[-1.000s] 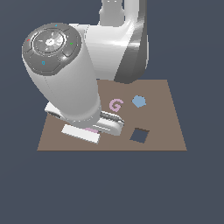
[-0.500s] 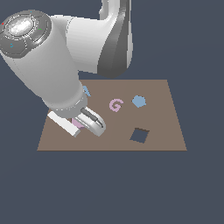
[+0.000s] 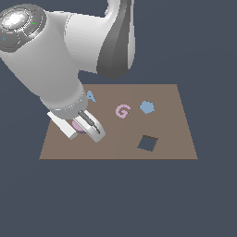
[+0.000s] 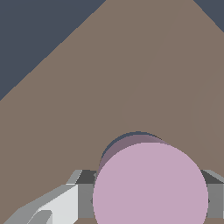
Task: Insert a designated object into the corresponding slot on a board.
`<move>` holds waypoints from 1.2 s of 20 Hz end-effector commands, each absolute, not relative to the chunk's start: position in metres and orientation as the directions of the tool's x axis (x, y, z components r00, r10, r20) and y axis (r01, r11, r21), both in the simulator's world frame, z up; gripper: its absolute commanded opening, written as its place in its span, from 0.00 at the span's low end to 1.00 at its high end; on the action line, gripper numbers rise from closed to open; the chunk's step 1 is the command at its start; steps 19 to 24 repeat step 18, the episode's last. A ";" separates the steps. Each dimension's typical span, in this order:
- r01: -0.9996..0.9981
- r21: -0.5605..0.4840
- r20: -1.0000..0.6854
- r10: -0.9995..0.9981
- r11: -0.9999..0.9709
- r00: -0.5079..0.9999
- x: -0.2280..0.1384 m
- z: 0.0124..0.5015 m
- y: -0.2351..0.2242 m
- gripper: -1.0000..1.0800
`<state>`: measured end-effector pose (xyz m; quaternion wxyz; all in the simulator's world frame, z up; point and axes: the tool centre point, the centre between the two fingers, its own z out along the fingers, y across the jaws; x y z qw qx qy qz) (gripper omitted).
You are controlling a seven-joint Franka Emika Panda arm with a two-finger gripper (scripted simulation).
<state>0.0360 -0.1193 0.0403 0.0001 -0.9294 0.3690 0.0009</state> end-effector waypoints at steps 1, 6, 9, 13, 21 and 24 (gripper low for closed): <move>-0.692 0.000 -0.001 -0.692 -0.722 0.722 0.035 0.041 -0.120 0.00; -0.691 0.000 -0.002 -0.691 -0.723 0.723 0.035 0.033 -0.119 0.00; -0.692 0.000 -0.001 -0.692 -0.722 0.722 0.035 0.031 -0.119 0.96; -0.692 0.000 -0.001 -0.692 -0.722 0.722 0.035 0.031 -0.119 0.96; -0.692 0.000 -0.001 -0.692 -0.722 0.722 0.035 0.031 -0.119 0.96; -0.692 0.000 -0.001 -0.692 -0.722 0.722 0.035 0.031 -0.119 0.96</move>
